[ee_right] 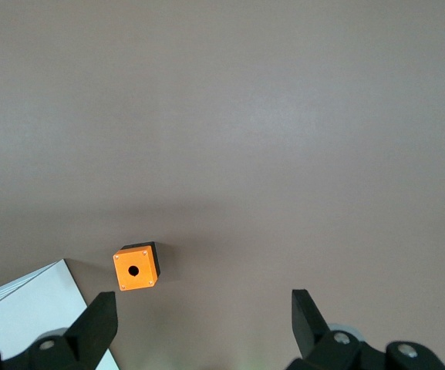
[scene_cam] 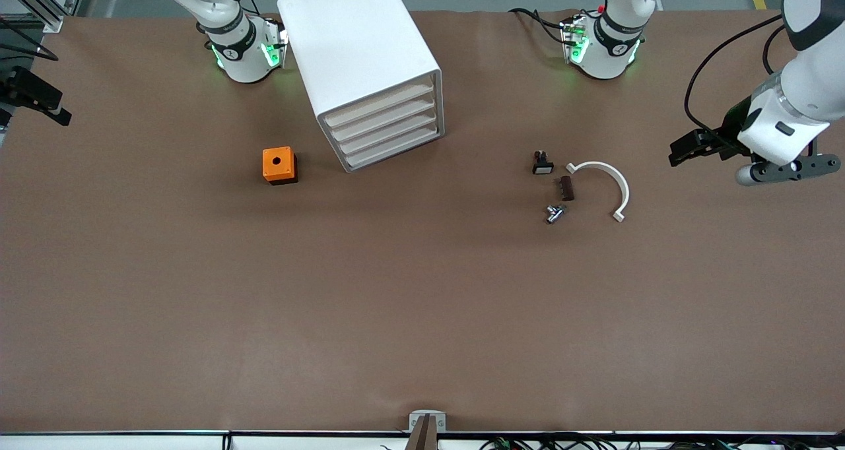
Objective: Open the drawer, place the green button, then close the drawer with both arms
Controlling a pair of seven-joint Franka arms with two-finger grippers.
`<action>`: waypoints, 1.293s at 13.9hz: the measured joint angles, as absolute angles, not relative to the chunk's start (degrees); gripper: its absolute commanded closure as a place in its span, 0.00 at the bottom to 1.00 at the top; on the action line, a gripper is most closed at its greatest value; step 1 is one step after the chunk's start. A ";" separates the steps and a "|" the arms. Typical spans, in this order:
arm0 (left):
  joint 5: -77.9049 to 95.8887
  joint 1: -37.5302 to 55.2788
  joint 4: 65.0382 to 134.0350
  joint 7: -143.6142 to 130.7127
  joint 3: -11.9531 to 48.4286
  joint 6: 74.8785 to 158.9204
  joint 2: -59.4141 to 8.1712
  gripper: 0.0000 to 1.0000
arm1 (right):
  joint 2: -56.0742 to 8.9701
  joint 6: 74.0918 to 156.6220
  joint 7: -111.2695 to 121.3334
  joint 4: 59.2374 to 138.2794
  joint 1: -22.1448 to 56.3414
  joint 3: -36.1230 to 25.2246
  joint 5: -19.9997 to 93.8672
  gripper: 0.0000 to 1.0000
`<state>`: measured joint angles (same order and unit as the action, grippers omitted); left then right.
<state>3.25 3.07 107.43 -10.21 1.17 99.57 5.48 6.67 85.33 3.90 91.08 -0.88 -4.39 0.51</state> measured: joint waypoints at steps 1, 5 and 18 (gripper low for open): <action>3.24 2.53 108.70 -9.01 1.01 100.82 6.62 0.01 | 6.75 85.15 3.90 91.09 -0.88 -4.39 0.51 0.00; 3.24 1.17 108.07 -7.50 0.77 104.66 7.99 0.01 | 6.79 84.27 3.87 91.24 -0.88 -4.39 0.51 0.00; 3.24 1.42 97.33 -7.46 0.85 104.88 1.65 0.01 | 6.79 84.41 1.83 91.45 -0.86 -3.76 0.54 0.00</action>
<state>3.24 1.42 97.33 -7.46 0.85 104.88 1.65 6.79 84.41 1.83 91.45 -0.86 -3.76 0.54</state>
